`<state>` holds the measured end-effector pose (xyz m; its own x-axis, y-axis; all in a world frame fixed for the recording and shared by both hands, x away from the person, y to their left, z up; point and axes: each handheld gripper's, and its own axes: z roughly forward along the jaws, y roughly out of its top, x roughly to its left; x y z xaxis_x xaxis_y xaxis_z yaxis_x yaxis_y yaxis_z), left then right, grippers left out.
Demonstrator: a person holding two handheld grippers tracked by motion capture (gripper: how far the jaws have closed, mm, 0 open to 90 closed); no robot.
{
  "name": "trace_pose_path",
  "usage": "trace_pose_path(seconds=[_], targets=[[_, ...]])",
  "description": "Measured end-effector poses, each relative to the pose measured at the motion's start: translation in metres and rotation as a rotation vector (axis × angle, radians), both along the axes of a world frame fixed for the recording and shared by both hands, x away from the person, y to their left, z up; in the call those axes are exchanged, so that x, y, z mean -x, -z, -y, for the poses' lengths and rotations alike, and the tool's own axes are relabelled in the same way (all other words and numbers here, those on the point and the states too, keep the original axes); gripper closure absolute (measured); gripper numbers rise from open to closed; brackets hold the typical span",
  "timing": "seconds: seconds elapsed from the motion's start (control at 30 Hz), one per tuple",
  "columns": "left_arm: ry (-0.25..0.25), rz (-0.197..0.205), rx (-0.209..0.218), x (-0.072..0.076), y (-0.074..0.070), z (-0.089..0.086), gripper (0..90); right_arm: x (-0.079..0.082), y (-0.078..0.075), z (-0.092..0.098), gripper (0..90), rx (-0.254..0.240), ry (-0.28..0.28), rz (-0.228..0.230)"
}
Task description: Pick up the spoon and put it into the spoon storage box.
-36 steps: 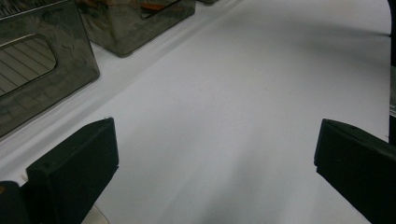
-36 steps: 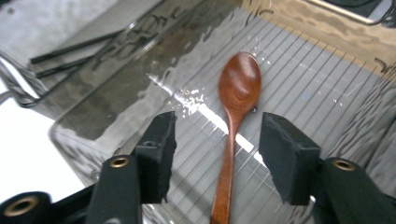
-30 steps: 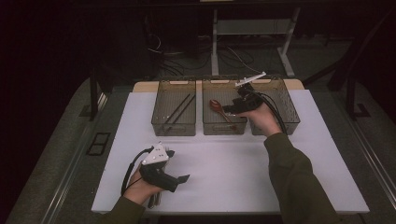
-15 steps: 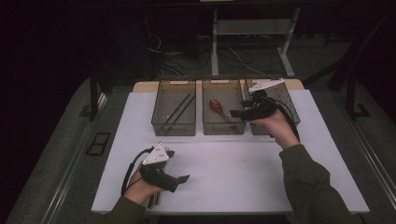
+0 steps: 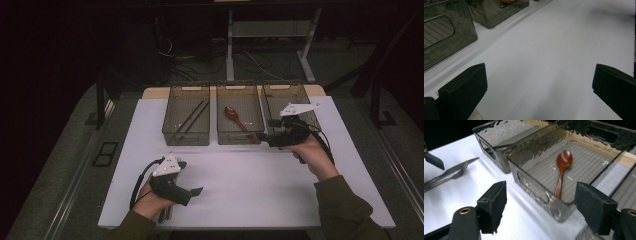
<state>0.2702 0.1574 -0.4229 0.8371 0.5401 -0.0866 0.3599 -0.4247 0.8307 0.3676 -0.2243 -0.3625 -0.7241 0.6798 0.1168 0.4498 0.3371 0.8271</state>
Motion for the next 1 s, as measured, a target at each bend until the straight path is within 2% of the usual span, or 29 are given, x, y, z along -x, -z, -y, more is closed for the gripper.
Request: trace_pose_path(seconds=[0.2, 0.37, 0.63, 1.0], targets=[[0.001, 0.000, 0.001, 0.000, 0.000, 0.000, 0.0, 0.017, 0.010, 0.005, 20.6, 0.010, -0.002, 0.010], [0.004, 0.003, -0.003, 0.001, -0.001, 0.000, 0.0, 0.027, 0.017, 0.009, 19.8, 0.017, 0.007, 0.017], [0.006, 0.008, 0.000, 0.001, -0.001, 0.000, 0.0, 0.044, 0.025, 0.019, 19.6, 0.002, 0.010, 0.036], [0.007, 0.012, -0.003, 0.001, -0.002, 0.000, 0.0, 0.064, 0.045, 0.038, 19.5, 0.008, 0.048, 0.021]])
